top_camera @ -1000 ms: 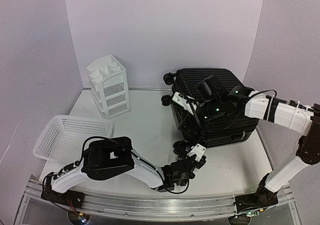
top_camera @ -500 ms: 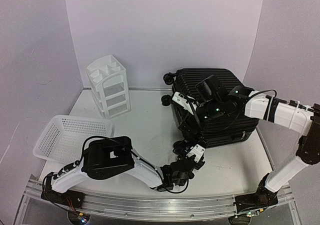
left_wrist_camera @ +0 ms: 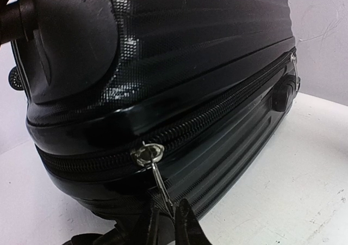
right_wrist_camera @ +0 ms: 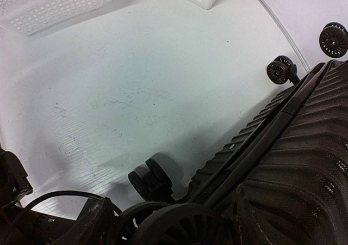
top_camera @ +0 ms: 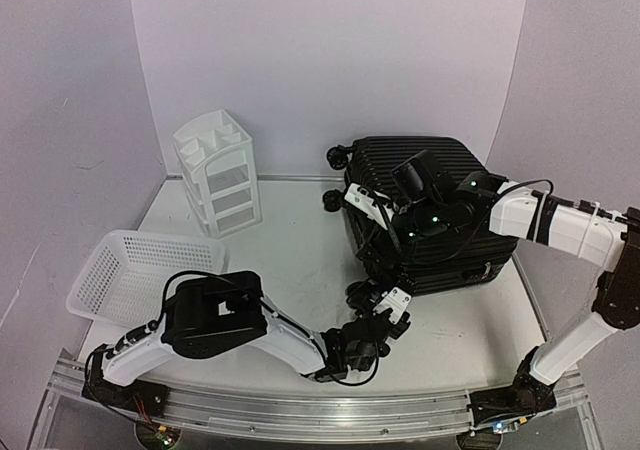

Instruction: Open, take out, and arrange the luggage

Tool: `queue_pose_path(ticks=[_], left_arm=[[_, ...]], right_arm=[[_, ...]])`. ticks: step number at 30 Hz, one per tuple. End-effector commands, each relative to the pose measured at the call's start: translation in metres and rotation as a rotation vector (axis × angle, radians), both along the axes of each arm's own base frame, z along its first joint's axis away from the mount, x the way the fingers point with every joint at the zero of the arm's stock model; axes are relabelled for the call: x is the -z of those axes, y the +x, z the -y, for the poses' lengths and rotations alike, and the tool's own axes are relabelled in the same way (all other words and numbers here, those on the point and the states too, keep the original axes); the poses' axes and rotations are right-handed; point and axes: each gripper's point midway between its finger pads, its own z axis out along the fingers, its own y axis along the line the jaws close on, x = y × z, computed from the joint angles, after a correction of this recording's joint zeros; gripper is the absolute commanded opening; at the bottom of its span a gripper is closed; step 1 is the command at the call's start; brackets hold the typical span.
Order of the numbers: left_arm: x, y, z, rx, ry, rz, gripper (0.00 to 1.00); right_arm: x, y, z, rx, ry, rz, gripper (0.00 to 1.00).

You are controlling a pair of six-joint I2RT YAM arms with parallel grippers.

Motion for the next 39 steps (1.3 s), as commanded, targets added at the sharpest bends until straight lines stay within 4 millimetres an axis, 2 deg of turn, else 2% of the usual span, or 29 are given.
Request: queue_pose_path(ticks=[1,4,9,13,18,22,25,29,32,35,37,39], left_arm=[[-0.086,0.014,-0.005,-0.042,-0.2,0.031,0.07],[-0.088,0.015,-0.006,-0.045,-0.202,0.031,0.0],[-0.081,0.018,-0.021,-0.079,-0.18,0.016,0.0],[-0.08,0.024,-0.047,-0.104,-0.177,-0.01,0.0],[-0.052,0.034,-0.083,-0.061,-0.2,-0.115,0.0],[-0.039,0.053,-0.104,-0.013,-0.216,-0.182,0.0],[-0.04,0.07,-0.116,0.015,-0.233,-0.216,0.0],[-0.039,0.095,-0.12,0.076,-0.228,-0.281,0.0],[-0.043,0.109,-0.119,0.098,-0.226,-0.293,0.0],[-0.048,0.117,-0.121,0.11,-0.231,-0.29,0.0],[-0.045,0.122,-0.116,0.147,-0.217,-0.327,0.0],[-0.041,0.123,-0.117,0.147,-0.205,-0.355,0.0]], right_arm=[[-0.044,0.022,-0.01,0.051,0.126,0.112,0.0],[-0.046,0.022,-0.011,0.049,0.13,0.113,0.0],[-0.047,0.022,-0.007,0.063,0.13,0.12,0.0],[-0.046,0.019,-0.001,0.072,0.133,0.123,0.0],[-0.048,0.01,0.01,0.058,0.163,0.111,0.0],[-0.042,0.002,0.02,0.015,0.189,0.071,0.0],[-0.037,-0.008,0.021,-0.042,0.195,0.054,0.0],[-0.038,-0.017,0.017,-0.095,0.207,0.035,0.0],[-0.035,-0.016,0.014,-0.102,0.209,0.013,0.0],[-0.032,-0.017,0.009,-0.113,0.215,-0.015,0.0],[-0.034,-0.016,0.01,-0.1,0.222,-0.013,0.0],[-0.038,-0.008,0.014,-0.036,0.224,0.001,0.07]])
